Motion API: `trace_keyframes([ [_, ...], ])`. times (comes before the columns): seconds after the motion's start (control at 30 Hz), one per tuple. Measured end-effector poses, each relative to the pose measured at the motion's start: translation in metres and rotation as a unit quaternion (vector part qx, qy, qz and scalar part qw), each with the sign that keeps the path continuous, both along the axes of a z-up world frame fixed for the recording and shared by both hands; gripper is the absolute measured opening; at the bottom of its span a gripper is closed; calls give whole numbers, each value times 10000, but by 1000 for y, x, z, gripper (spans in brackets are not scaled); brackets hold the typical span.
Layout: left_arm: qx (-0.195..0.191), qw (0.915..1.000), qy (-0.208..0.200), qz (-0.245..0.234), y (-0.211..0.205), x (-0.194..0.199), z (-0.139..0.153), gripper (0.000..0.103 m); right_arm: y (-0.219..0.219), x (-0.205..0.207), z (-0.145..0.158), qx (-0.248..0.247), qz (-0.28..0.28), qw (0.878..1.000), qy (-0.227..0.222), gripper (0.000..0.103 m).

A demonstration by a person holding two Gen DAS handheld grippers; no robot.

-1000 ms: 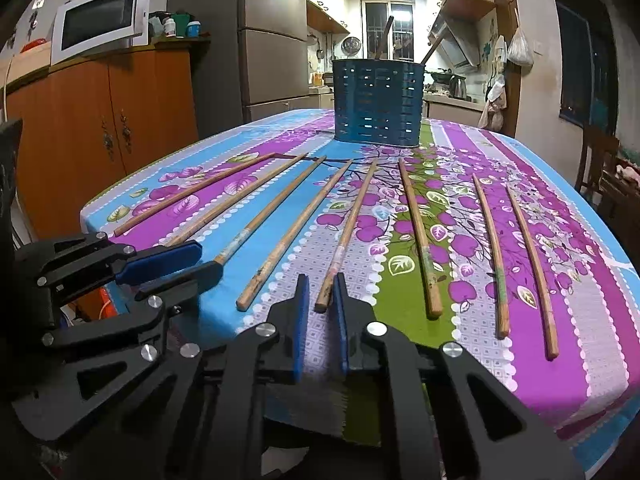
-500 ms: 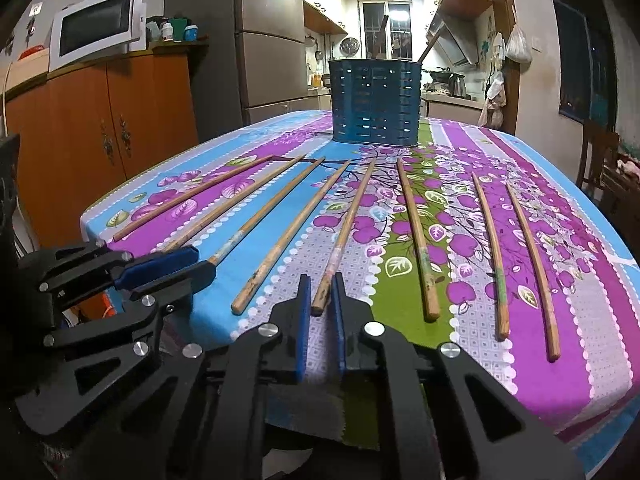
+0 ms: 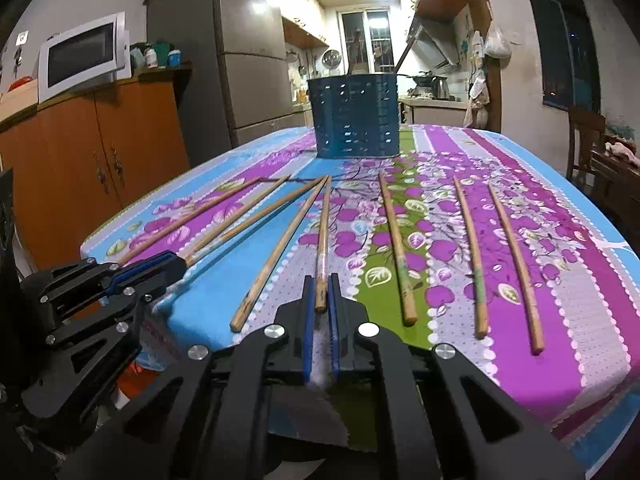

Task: Organize utensils
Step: 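Lower the left tool onto another chopstick and close while the right tool grasps one, then carry the left tool's chopstick upright over the holder while the right tool carries its chopstick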

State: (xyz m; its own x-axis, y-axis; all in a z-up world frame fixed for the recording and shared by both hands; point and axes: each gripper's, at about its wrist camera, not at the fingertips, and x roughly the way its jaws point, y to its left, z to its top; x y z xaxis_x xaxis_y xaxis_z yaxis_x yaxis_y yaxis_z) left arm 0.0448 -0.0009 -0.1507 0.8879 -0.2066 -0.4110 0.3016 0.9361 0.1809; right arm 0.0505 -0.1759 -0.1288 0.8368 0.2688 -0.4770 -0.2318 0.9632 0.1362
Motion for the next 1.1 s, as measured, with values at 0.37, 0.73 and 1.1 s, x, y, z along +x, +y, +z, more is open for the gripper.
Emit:
trace_keyframes([
  [0.37, -34, 9979, -642, 12, 8, -10, 44, 7, -14, -14, 45, 64, -105, 9981, -602, 5],
  [0.73, -718, 9907, -1122, -292, 19, -2, 121, 7, -29, -1, 105, 244, 2, 9920, -1242, 5],
  [1.1, -1011, 9863, -1179, -565, 20, 16, 170, 7, -39, 25, 144, 531, 145, 9890, -1374, 5],
])
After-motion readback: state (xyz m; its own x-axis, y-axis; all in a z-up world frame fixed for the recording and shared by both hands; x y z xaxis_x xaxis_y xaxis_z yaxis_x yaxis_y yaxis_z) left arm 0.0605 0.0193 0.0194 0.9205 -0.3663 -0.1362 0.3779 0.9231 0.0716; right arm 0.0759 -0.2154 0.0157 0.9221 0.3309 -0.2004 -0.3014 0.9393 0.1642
